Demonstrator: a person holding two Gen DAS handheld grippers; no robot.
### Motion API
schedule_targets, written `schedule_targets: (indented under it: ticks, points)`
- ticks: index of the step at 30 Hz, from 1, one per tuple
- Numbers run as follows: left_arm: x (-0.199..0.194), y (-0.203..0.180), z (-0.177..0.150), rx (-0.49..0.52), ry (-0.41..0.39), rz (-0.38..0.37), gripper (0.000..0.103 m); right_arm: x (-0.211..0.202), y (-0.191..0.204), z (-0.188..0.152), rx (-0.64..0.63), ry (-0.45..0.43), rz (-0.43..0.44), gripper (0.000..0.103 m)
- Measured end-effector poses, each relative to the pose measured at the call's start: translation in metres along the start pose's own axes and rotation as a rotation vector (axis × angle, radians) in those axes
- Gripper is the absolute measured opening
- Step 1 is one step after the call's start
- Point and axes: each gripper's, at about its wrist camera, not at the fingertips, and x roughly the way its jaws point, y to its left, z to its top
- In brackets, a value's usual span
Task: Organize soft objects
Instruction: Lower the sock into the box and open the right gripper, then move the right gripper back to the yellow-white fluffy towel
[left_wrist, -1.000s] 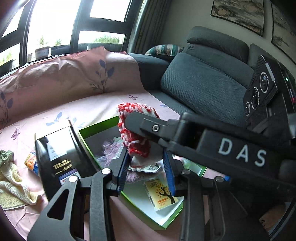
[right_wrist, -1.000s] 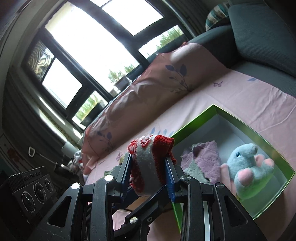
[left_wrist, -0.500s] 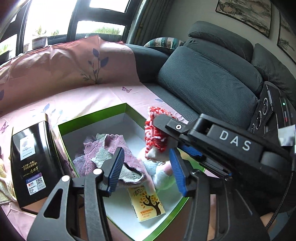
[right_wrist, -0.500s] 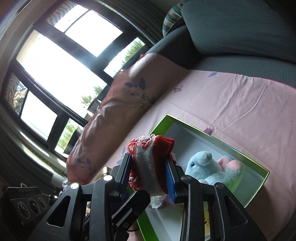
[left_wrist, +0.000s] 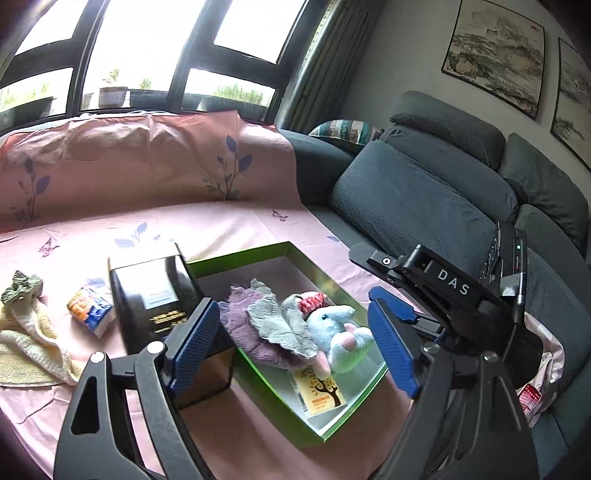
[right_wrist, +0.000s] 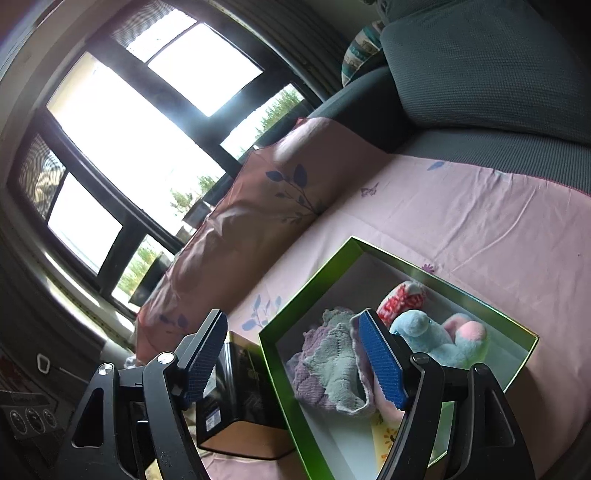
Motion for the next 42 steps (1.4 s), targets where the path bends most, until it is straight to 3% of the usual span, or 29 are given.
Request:
schedule_targets:
  ticks: [3,14,17,21,29,33,37,42]
  points:
    - [-0.029,0.025,-0.002,-0.039,-0.034,0.048,0.084,-0.003,0.014,-0.004,-0.038,-0.005,0.003,0.076]
    - [-0.111,0.136,-0.033,-0.222,-0.072,0.364,0.086,-0.001,0.07,-0.026,-0.217,-0.005,-0.083,0.087]
    - [-0.128,0.163,-0.048,-0.266,-0.092,0.427,0.093,0.005,0.086,-0.034,-0.257,0.005,-0.09,0.087]
    - [-0.139,0.196,-0.068,-0.324,-0.111,0.526,0.095,0.015,0.11,-0.049,-0.336,0.035,-0.101,0.087]
    - [-0.149,0.247,-0.09,-0.465,-0.113,0.597,0.095,0.036,0.159,-0.088,-0.486,0.075,-0.103,0.087]
    - [-0.153,0.253,-0.095,-0.46,-0.111,0.719,0.095,0.047,0.181,-0.111,-0.602,0.11,-0.148,0.087]
    - [-0.159,0.26,-0.097,-0.471,-0.128,0.675,0.095,0.051,0.196,-0.127,-0.637,0.132,-0.117,0.087]
    - [-0.171,0.275,-0.101,-0.535,-0.138,0.64,0.095,0.067,0.212,-0.149,-0.627,0.223,-0.038,0.087]
